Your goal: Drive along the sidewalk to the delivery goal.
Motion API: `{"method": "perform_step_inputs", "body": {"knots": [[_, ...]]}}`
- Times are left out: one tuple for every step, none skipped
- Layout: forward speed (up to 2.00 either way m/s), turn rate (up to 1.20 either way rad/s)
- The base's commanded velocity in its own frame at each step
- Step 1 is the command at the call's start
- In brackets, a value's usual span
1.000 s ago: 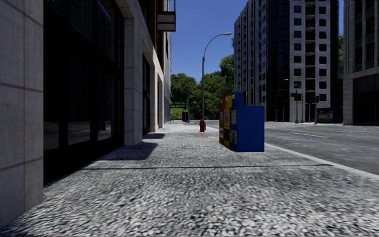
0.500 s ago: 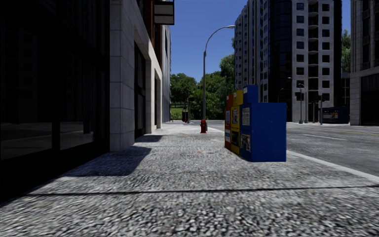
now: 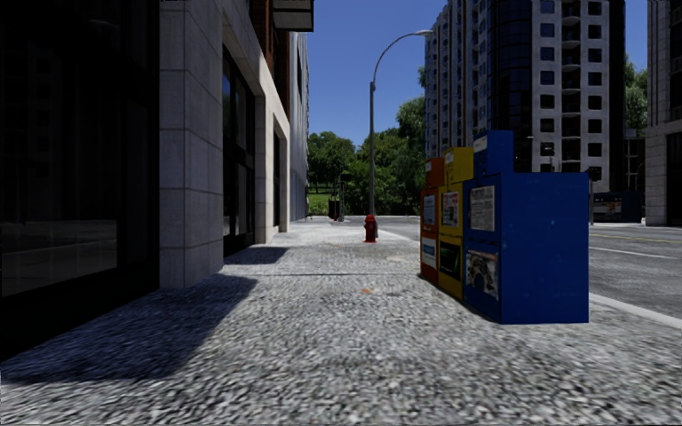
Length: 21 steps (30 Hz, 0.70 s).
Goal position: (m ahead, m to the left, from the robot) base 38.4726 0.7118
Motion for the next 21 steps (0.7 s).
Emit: {"method": "perform_step_inputs", "body": {"knots": [[2.0,0.0],[2.0,0.0],[2.0,0.0],[2.0,0.0],[2.0,0.0],[2.0,0.0],[2.0,0.0],[2.0,0.0],[2.0,0.0],[2.0,0.0],[2.0,0.0],[2.0,0.0],[2.0,0.0],[2.0,0.0],[2.0,0.0],[2.0,0.0],[2.0,0.0],[2.0,0.0],[2.0,0.0],[2.0,0.0],[2.0,0.0]]}}
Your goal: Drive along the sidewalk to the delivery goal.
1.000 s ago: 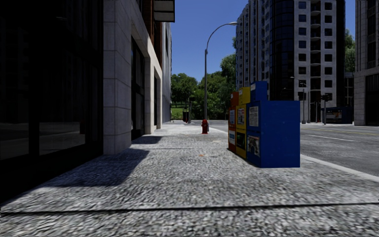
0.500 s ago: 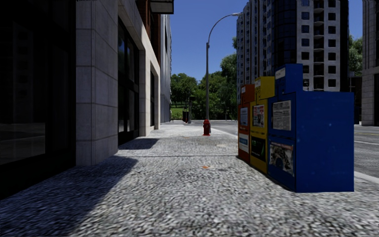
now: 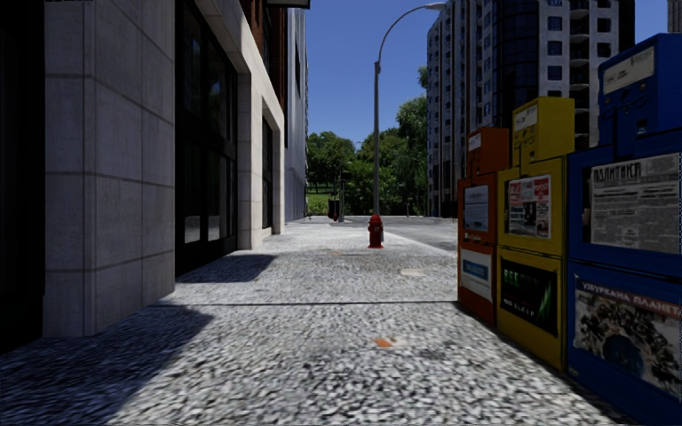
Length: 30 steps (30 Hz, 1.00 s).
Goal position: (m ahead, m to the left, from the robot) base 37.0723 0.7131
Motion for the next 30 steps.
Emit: {"method": "perform_step_inputs", "body": {"knots": [[2.0,0.0],[2.0,0.0],[2.0,0.0],[2.0,0.0],[2.0,0.0],[2.0,0.0],[2.0,0.0],[2.0,0.0],[2.0,0.0],[2.0,0.0],[2.0,0.0],[2.0,0.0],[2.0,0.0],[2.0,0.0],[2.0,0.0],[2.0,0.0],[2.0,0.0],[2.0,0.0],[2.0,0.0],[2.0,0.0],[2.0,0.0],[2.0,0.0],[2.0,0.0],[2.0,0.0],[2.0,0.0],[2.0,0.0],[2.0,0.0],[2.0,0.04],[2.0,0.1],[2.0,0.1]]}}
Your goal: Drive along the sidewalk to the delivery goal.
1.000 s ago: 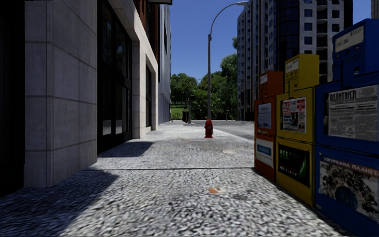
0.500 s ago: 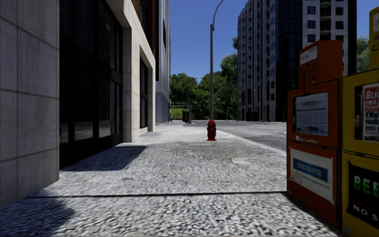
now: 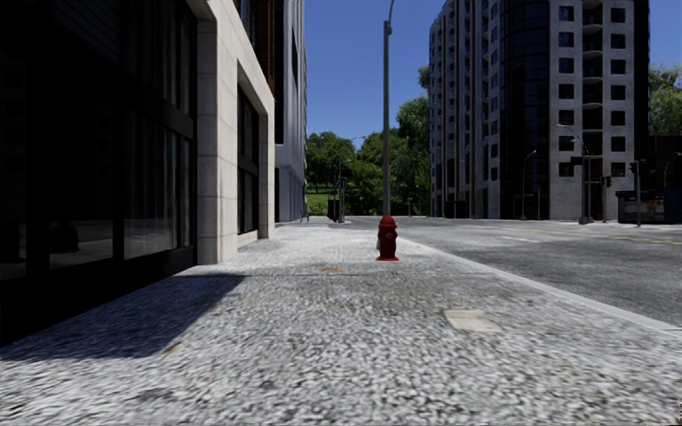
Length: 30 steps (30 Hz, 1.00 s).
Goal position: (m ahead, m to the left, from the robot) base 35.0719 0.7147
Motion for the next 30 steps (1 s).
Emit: {"method": "perform_step_inputs", "body": {"knots": [[2.0,0.16],[2.0,0.22],[2.0,0.27],[2.0,0.3],[2.0,0.3],[2.0,0.31],[2.0,0.31],[2.0,0.31],[2.0,0.31],[2.0,0.31],[2.0,0.31],[2.0,0.31],[2.0,0.31],[2.0,0.31],[2.0,0.31],[2.0,0.31],[2.0,0.31],[2.0,0.0],[2.0,0.0],[2.0,0.0],[2.0,0.0],[2.0,0.0],[2.0,0.0],[2.0,0.0],[2.0,0.0],[2.0,0.0],[2.0,0.0],[2.0,0.0],[2.0,0.0],[2.0,0.0]]}}
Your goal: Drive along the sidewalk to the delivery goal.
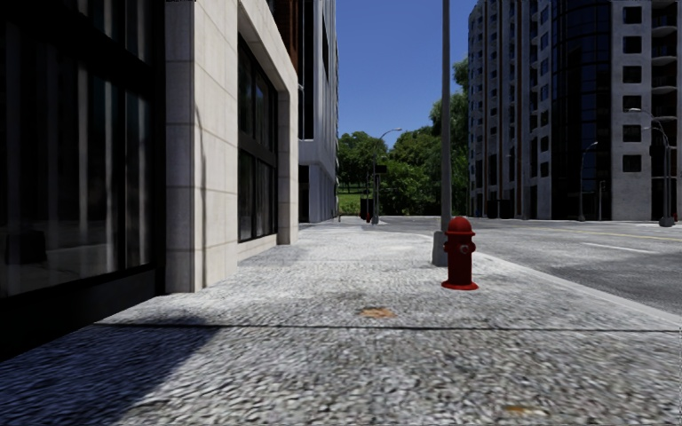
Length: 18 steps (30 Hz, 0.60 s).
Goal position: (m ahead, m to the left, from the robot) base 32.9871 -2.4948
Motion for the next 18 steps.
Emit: {"method": "perform_step_inputs", "body": {"knots": [[2.0,0.0],[2.0,0.0],[2.0,0.0],[2.0,0.0],[2.0,0.0],[2.0,0.0],[2.0,0.0],[2.0,0.0],[2.0,0.0],[2.0,0.0],[2.0,0.0],[2.0,0.0],[2.0,0.0],[2.0,0.0],[2.0,0.0],[2.0,0.0],[2.0,0.0],[2.0,0.0]]}}
